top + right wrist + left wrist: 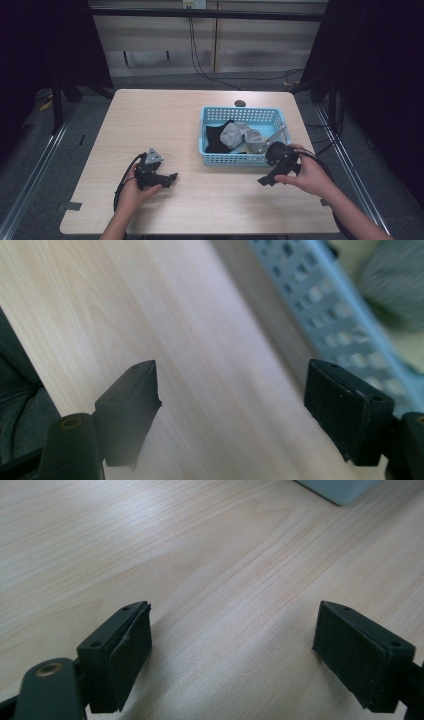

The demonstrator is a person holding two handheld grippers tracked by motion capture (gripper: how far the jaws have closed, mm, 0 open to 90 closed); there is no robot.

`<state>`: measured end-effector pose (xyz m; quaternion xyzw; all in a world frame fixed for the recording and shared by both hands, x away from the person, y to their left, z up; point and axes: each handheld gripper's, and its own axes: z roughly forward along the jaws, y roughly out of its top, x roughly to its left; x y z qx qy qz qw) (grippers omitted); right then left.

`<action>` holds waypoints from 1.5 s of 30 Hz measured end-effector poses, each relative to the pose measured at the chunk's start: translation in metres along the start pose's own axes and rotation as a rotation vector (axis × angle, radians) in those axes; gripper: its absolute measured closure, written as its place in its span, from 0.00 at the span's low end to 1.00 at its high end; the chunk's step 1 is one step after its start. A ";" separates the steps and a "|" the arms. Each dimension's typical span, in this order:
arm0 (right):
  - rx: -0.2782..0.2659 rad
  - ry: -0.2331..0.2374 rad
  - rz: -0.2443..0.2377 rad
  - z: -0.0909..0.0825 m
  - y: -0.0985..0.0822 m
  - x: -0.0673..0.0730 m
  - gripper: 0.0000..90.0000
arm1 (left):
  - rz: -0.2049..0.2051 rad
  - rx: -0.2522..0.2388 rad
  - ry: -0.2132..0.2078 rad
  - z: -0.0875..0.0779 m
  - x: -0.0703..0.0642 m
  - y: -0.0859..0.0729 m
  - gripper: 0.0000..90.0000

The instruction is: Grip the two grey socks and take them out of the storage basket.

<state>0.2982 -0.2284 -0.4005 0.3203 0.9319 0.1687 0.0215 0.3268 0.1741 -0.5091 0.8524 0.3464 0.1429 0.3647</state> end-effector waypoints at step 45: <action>0.104 -0.016 0.140 0.030 0.077 -0.101 0.98 | 0.000 0.001 -0.005 0.000 0.000 0.000 0.16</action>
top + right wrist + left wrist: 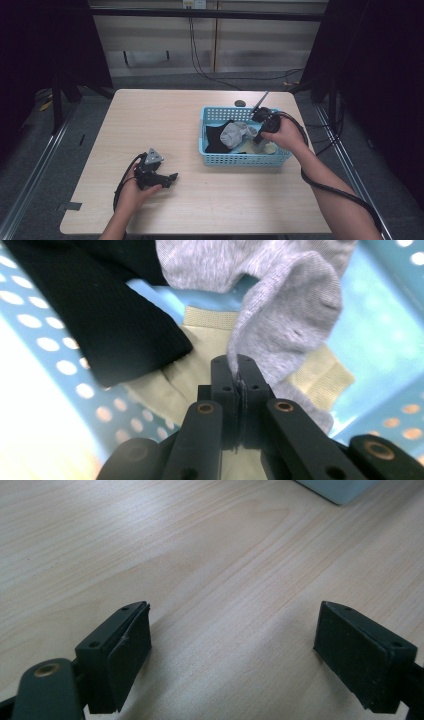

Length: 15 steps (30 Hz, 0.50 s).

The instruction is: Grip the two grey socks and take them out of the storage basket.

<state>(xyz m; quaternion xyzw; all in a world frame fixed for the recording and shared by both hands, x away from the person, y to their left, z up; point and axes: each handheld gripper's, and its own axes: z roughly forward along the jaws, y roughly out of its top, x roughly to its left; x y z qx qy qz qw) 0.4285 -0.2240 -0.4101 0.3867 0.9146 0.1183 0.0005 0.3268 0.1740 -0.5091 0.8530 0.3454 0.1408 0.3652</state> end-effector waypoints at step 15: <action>-0.069 0.014 -0.086 -0.047 -0.006 0.014 0.98 | -0.001 -0.002 -0.001 0.000 0.000 0.000 0.16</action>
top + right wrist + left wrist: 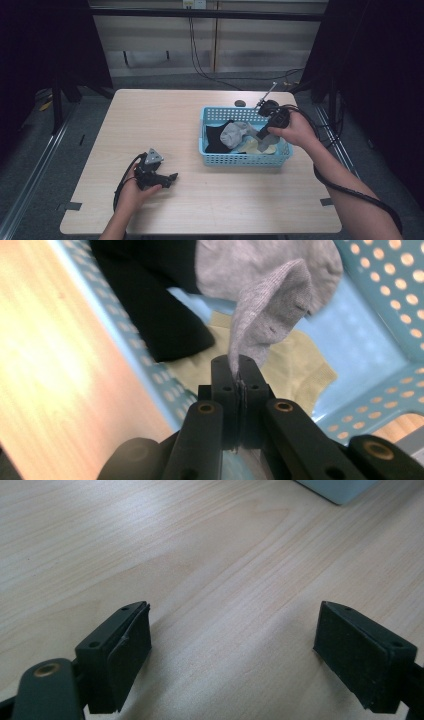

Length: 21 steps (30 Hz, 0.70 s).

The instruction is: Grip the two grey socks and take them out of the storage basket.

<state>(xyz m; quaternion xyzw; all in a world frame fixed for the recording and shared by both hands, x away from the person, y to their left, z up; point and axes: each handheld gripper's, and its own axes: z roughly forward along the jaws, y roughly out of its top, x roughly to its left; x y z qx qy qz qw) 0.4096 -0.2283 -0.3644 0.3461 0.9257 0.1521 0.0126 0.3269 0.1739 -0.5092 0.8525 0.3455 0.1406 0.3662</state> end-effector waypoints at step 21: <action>-0.086 0.119 -0.272 -0.039 0.002 0.092 0.98 | 0.003 0.001 -0.002 0.000 0.000 0.000 0.16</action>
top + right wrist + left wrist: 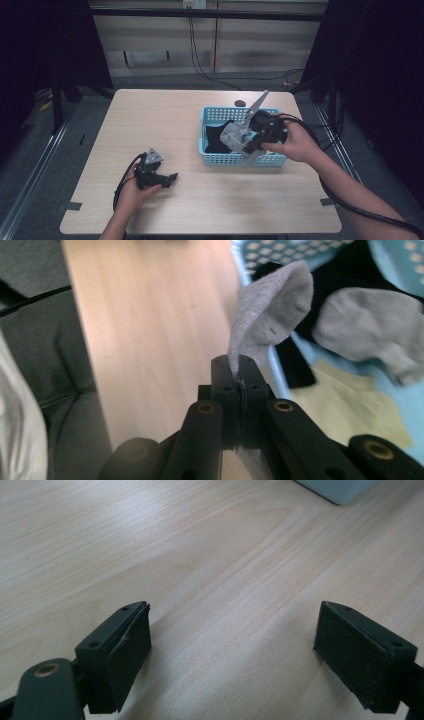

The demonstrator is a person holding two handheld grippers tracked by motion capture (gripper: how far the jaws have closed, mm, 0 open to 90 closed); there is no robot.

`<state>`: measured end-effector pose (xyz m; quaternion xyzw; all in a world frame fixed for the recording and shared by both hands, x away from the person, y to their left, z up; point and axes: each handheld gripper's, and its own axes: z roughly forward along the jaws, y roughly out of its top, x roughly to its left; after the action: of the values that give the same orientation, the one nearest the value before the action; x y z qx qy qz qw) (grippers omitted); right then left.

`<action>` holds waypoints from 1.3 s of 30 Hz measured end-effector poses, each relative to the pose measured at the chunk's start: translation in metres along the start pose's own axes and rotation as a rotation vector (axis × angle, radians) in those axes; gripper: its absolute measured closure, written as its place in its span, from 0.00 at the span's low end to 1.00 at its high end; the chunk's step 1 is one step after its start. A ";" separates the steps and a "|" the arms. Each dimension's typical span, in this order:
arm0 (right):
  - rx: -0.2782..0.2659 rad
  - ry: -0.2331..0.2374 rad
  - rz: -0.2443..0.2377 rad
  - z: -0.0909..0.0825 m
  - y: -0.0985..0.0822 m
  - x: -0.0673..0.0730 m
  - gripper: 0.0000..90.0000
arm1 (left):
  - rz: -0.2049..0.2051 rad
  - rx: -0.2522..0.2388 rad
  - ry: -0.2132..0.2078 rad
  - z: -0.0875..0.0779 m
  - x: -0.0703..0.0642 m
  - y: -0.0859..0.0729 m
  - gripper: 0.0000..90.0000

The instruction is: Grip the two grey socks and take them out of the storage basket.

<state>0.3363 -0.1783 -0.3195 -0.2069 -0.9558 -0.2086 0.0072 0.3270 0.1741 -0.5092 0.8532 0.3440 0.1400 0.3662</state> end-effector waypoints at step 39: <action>0.101 0.093 -0.019 0.081 -0.004 0.021 0.64 | 0.001 0.000 -0.001 0.000 0.000 0.000 0.16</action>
<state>0.3211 -0.1403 -0.3932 -0.1873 -0.9657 -0.1694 0.0603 0.3271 0.1741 -0.5093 0.8534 0.3436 0.1398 0.3661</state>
